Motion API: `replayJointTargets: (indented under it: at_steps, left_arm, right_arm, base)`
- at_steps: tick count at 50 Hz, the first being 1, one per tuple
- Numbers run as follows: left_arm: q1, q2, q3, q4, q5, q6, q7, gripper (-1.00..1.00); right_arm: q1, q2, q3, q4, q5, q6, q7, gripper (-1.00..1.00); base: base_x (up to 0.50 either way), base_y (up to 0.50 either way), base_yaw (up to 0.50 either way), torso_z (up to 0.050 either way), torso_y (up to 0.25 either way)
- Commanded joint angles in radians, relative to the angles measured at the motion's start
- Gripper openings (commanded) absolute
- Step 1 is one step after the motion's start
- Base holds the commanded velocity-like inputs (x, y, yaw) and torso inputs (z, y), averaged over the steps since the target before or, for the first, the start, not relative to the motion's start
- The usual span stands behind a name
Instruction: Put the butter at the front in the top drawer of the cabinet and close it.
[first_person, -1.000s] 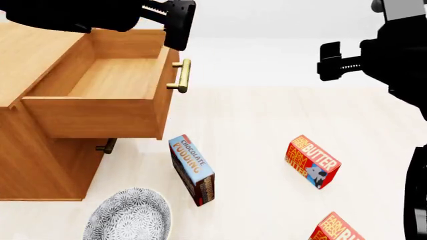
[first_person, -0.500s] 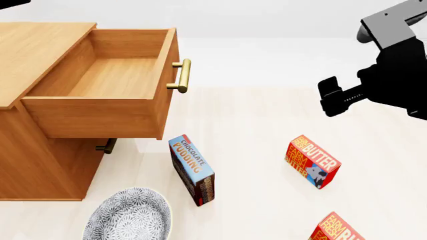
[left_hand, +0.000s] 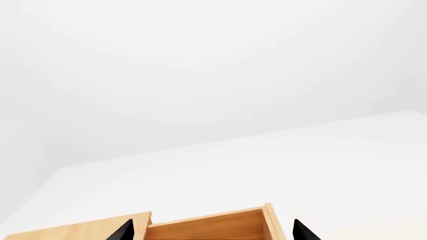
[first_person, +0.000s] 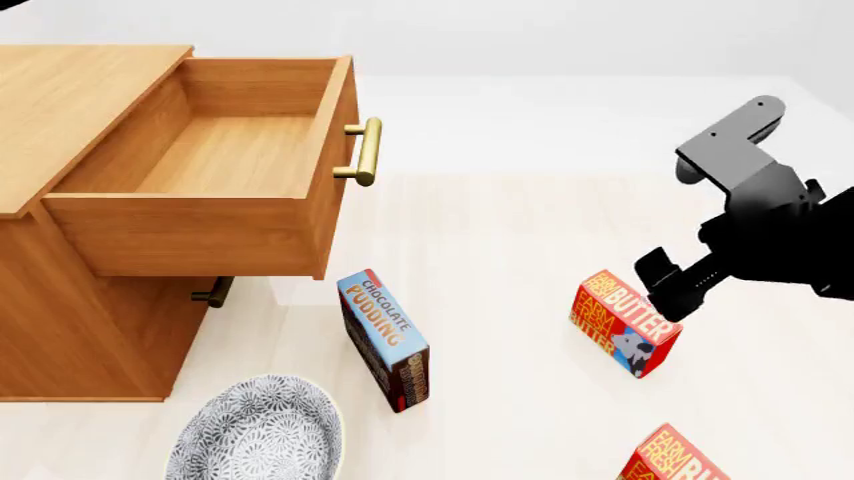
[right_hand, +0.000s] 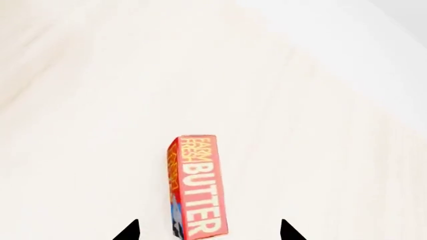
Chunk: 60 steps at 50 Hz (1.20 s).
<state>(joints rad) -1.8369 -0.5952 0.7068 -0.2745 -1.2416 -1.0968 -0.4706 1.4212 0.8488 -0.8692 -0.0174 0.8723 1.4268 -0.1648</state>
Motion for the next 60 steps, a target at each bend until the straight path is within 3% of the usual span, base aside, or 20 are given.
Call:
replayJointTargets:
  at_steps: [1, 32, 60]
  left_arm:
    - [-0.003, -0.003, 0.009, 0.005, 0.007, -0.007, -0.007, 1.00]
    - [-0.016, -0.002, 0.026, 0.004, 0.016, -0.031, -0.034, 1.00]
    - [0.005, -0.010, 0.012, 0.028, 0.031, 0.020, -0.045, 1.00]
  right_arm:
    - [-0.030, 0.016, -0.087, 0.047, -0.035, -0.083, -0.049, 1.00]
    - [-0.089, -0.110, -0.215, 0.395, -0.208, -0.336, -0.142, 1.00]
    - [-0.114, -0.152, -0.226, 0.487, -0.226, -0.391, -0.162, 1.00]
  base:
    - [0.00, 0.00, 0.00, 0.000, 0.000]
    - [0.00, 0.00, 0.00, 0.000, 0.000]
    - [0.00, 0.00, 0.00, 0.000, 0.000]
